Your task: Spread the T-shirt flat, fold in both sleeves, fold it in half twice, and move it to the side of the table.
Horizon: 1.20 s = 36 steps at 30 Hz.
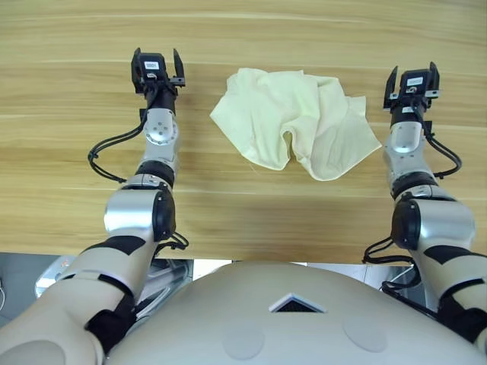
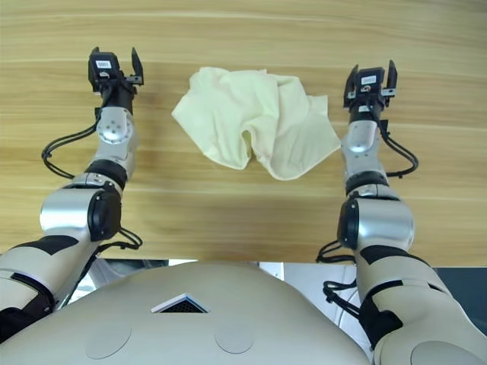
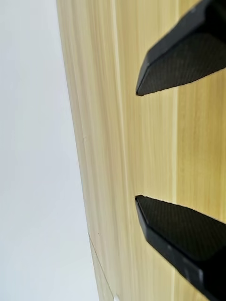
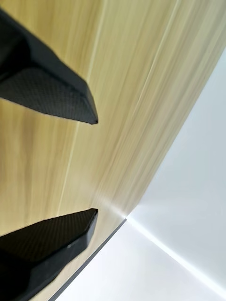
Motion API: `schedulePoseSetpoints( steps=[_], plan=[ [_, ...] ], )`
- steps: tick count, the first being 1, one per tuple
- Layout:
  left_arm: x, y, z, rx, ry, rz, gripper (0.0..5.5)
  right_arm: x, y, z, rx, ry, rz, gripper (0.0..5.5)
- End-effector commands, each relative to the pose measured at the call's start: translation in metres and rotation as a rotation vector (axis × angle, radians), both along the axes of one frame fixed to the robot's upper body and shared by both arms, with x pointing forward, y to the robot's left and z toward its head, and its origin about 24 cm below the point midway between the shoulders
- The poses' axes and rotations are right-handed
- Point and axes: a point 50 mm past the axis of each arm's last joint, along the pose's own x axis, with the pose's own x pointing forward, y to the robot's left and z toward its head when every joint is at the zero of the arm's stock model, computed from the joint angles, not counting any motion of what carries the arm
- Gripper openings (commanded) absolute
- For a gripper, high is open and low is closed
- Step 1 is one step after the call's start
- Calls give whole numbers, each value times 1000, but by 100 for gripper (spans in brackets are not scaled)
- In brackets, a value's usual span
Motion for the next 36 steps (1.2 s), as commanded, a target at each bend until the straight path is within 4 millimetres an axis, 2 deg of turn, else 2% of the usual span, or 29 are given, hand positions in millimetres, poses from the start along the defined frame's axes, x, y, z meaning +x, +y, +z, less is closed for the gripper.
schedulePoseSetpoints(
  steps=[1, 4, 6, 8, 17, 23, 31, 36],
  plan=[
    [-6, 6, -3, -8, -17, 29, 394, -5, -9, 2, 30, -30, -43, 332],
    [-7, 7, -4, -12, -17, 26, 394, -8, -12, 1, 168, -67, -45, 332],
    [-8, 3, -5, -12, -18, 0, 394, -12, -11, -3, 353, -102, -21, 332],
    [-8, 1, -5, -10, -18, -15, 394, -13, -9, -3, 451, -141, 35, 332],
    [-8, 6, -6, -108, 1, -18, 394, -12, -5, 1, 424, -161, 83, 332],
    [-8, 13, 3, 27, -81, 74, 394, -11, -5, 4, 366, -184, 63, 332],
    [-4, 11, -13, -97, 104, 41, 394, -12, -2, -3, 295, -106, 51, 332],
    [-5, 13, -1, -116, -29, 113, 394, -14, -8, -10, 287, -38, -8, 332]
  ],
)
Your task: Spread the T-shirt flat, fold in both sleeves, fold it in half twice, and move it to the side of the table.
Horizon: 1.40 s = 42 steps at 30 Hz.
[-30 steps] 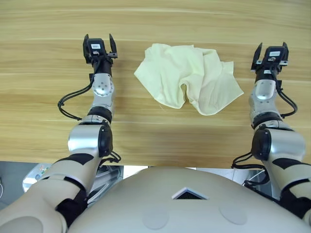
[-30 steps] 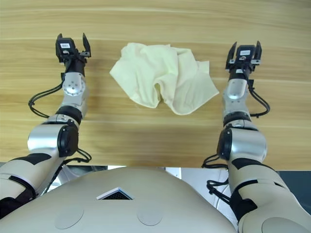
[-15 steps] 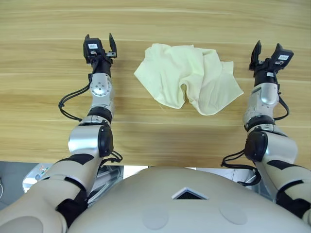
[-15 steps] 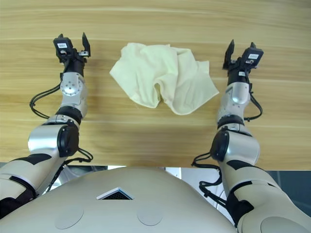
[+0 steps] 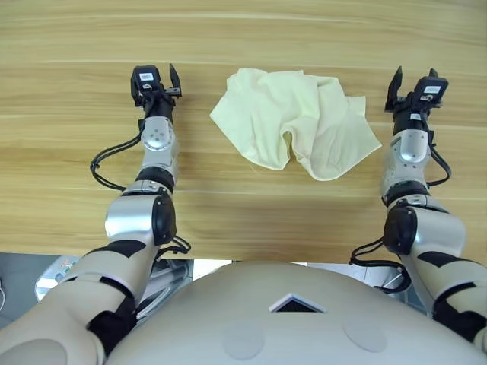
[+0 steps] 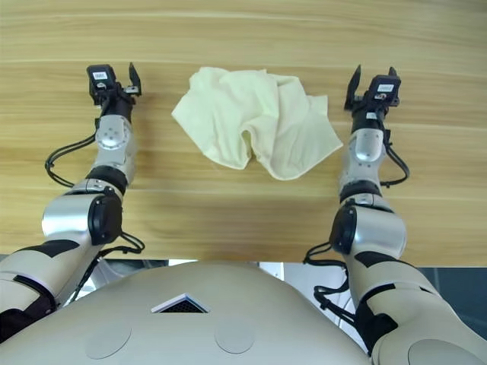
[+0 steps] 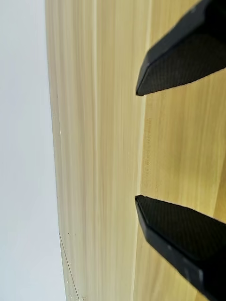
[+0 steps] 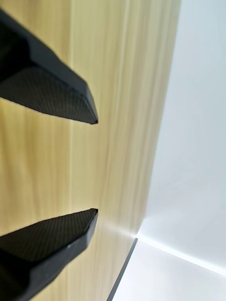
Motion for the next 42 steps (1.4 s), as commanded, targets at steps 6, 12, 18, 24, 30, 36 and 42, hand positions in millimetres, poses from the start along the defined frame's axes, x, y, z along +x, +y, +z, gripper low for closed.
schedulePoseSetpoints(
  steps=[6, 12, 18, 24, 30, 36, 42],
  plan=[
    [6, 0, 7, -73, -32, -4, 394, -2, -7, -2, -70, 35, -68, 332],
    [7, -3, 9, -195, -69, -84, 394, -3, -10, -4, -17, 50, -86, 332],
    [7, -3, 10, -195, -72, -93, 394, -6, -15, -4, 15, 47, -81, 332],
    [7, -9, 8, -197, -61, -144, 394, -4, -7, -6, 12, 52, -32, 332],
    [7, -14, 4, -164, -20, -175, 394, -3, -5, -7, -4, 74, -7, 332],
    [4, -5, 13, 46, -72, -202, 394, -5, 6, -1, -257, 28, 84, 332],
    [-14, 33, 55, 160, -365, -292, 394, -38, -32, 41, -618, -166, 101, 332]
  ],
)
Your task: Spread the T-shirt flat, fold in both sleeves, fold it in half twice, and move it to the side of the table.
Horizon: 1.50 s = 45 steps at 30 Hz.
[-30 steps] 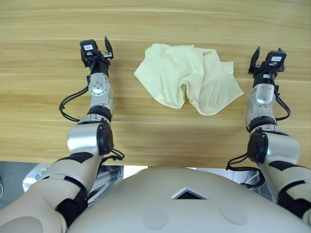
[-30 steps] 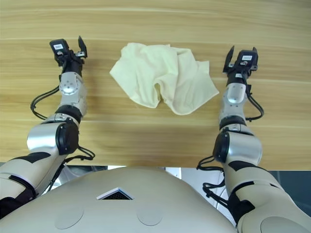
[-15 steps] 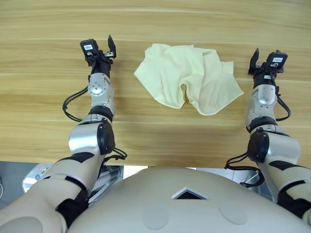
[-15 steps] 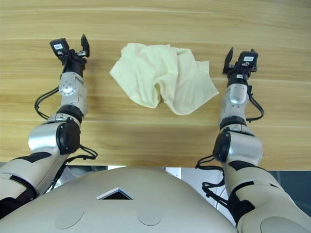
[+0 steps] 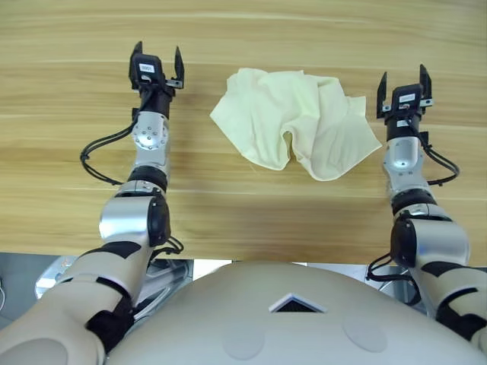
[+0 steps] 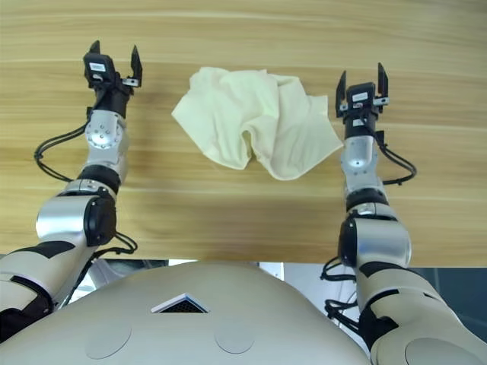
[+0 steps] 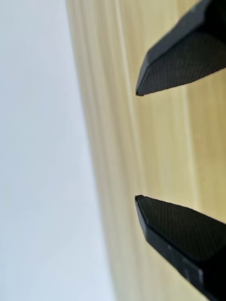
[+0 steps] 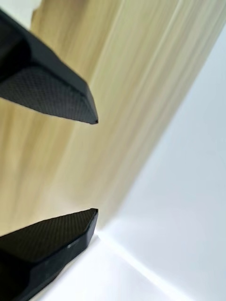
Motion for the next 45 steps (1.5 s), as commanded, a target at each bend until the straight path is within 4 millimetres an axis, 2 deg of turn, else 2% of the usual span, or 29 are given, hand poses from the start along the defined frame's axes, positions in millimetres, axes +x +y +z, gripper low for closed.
schedulePoseSetpoints(
  steps=[1, 4, 6, 8, 11, 13, 16, 18, 21, 25, 28, 33, 40, 45],
  plan=[
    [-15, 28, 34, 10, -201, -24, 394, -29, -37, 33, -204, -100, -11, 332],
    [-40, 29, 41, 128, -242, -69, 394, -59, -43, 37, -325, -9, 53, 332],
    [-66, 19, 36, 286, -220, -200, 394, -81, -40, 30, -378, 115, 143, 332],
    [-106, 0, 16, 468, -137, -468, 394, -111, -29, 19, -403, 288, 326, 332],
    [-152, -8, -5, 615, 26, -694, 394, -151, -11, 11, -421, 480, 573, 332],
    [-171, -8, -4, 668, 78, -757, 394, -173, 1, 9, -405, 586, 697, 332],
    [-189, -11, 2, 746, 118, -842, 394, -188, 13, 11, -397, 667, 800, 332],
    [-186, -12, 3, 840, 132, -868, 394, -186, 20, 12, -408, 679, 841, 332],
    [-163, -12, -1, 1001, 132, -823, 394, -170, 24, 10, -442, 667, 840, 332],
    [-143, -30, -10, 1144, 75, -872, 394, -147, 22, 3, -502, 646, 796, 332],
    [-132, -37, -18, 1255, 45, -911, 394, -138, 20, 2, -532, 630, 783, 332],
    [-130, -56, -32, 1290, -1, -1025, 394, -131, 15, 5, -573, 610, 761, 332],
    [-116, -72, -41, 1334, -48, -1041, 394, -124, 18, 5, -599, 581, 767, 332],
    [-107, -75, -41, 1369, -69, -1027, 394, -122, 19, 4, -605, 569, 766, 332]
  ],
)
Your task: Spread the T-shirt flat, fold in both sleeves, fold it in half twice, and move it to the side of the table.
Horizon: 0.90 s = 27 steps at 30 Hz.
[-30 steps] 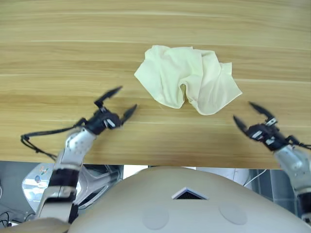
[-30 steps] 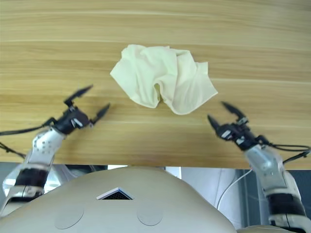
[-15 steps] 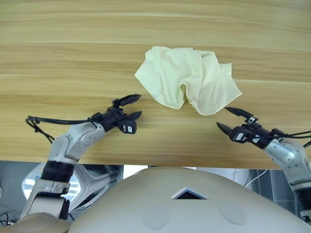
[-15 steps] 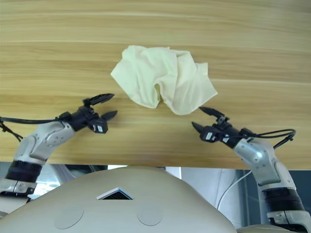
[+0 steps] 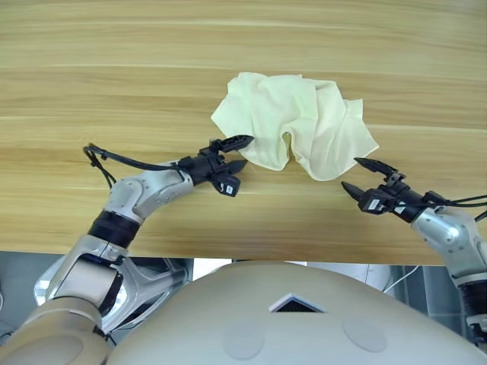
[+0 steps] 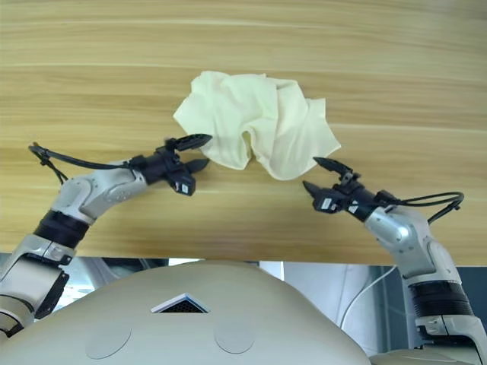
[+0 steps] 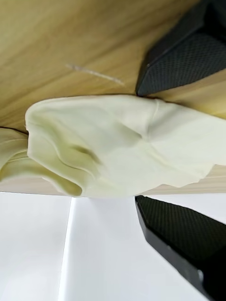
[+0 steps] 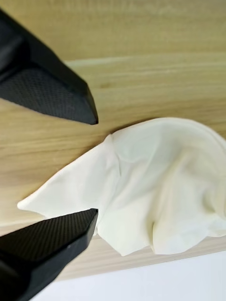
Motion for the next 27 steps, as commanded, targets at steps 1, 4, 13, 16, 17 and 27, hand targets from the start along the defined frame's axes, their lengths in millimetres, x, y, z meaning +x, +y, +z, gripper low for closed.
schedulePoseSetpoints(
  steps=[1, 4, 13, 16, 17, 27],
  plan=[
    [-2, 8, -20, 134, 38, 9, 394, 2, 0, -2, -9, -2, 3, 332],
    [5, 10, -18, 156, 5, 26, 394, 3, -1, -2, -6, -6, -4, 332],
    [2, 29, -17, 217, -7, 71, 394, 6, -5, -5, -26, -10, -9, 332],
    [0, 29, -17, 219, -1, 72, 394, 12, -1, -6, -22, -24, 5, 332],
    [0, 28, -19, 216, 2, 73, 394, 14, 1, -7, -17, -27, 12, 332],
    [5, 17, -40, 173, 53, 138, 394, 25, 9, -15, 4, -45, 44, 332]
  ],
)
